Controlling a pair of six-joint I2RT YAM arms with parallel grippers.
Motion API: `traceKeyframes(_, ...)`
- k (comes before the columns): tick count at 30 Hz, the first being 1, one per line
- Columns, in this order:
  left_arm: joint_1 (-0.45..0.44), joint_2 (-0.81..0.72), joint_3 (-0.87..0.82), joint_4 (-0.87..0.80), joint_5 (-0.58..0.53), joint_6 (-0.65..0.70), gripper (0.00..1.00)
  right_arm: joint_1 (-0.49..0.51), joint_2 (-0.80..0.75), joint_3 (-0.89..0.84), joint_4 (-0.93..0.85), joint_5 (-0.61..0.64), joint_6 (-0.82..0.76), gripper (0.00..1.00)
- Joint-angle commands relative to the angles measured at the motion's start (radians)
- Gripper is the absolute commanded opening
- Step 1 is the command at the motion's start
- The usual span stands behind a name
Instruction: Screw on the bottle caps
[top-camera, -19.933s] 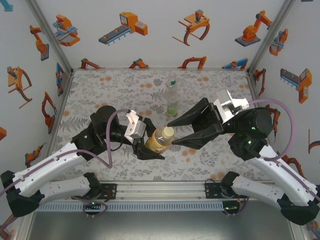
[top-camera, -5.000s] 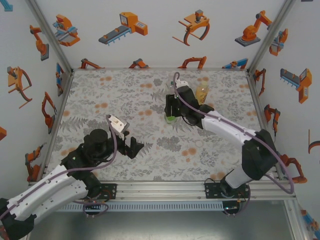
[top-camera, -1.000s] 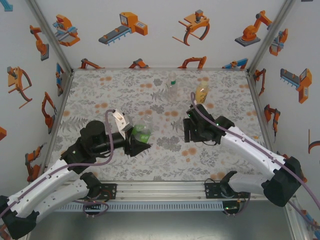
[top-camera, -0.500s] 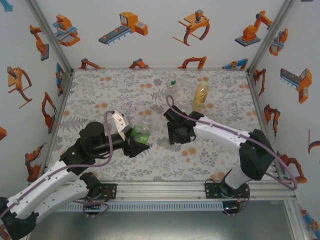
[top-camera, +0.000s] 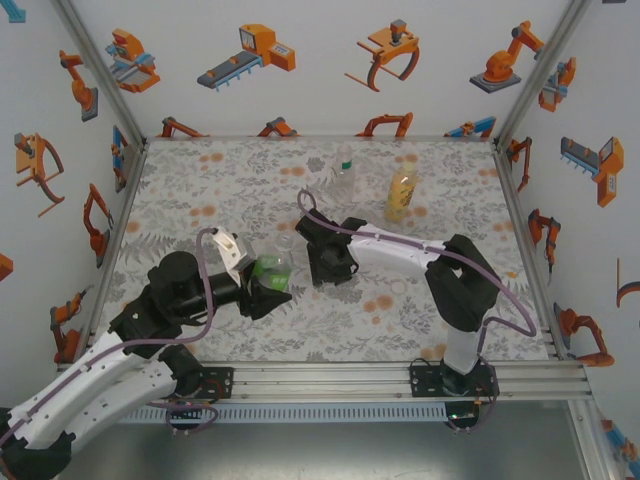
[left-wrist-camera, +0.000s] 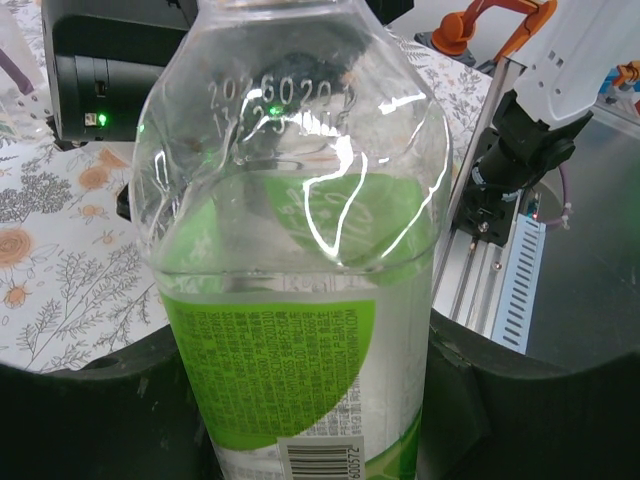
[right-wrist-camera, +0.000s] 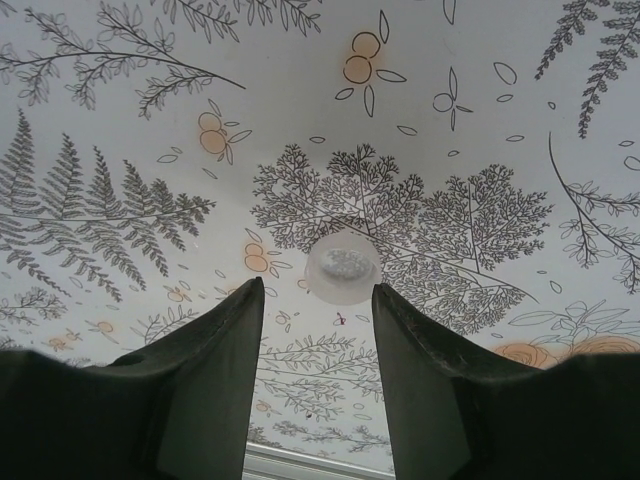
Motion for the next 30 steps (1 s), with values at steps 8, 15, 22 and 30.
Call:
traceKeyframes(8,0.004,-0.009,-0.01,-0.019,-0.006,-0.003,0.0,0.004,0.051,0.024,-0.013,0.007,0.009,0.46)
traceKeyframes(15,0.005,-0.016,-0.011,-0.023,-0.007,0.0,0.0,0.004,0.053,0.016,-0.009,0.002,0.013,0.46)
traceKeyframes(22,0.004,-0.016,-0.009,-0.025,-0.016,0.003,0.0,0.004,0.021,0.046,-0.032,0.009,0.008,0.46)
traceKeyframes(30,0.004,-0.016,-0.012,-0.02,-0.015,0.0,0.0,0.008,0.007,0.046,-0.03,-0.013,0.015,0.43)
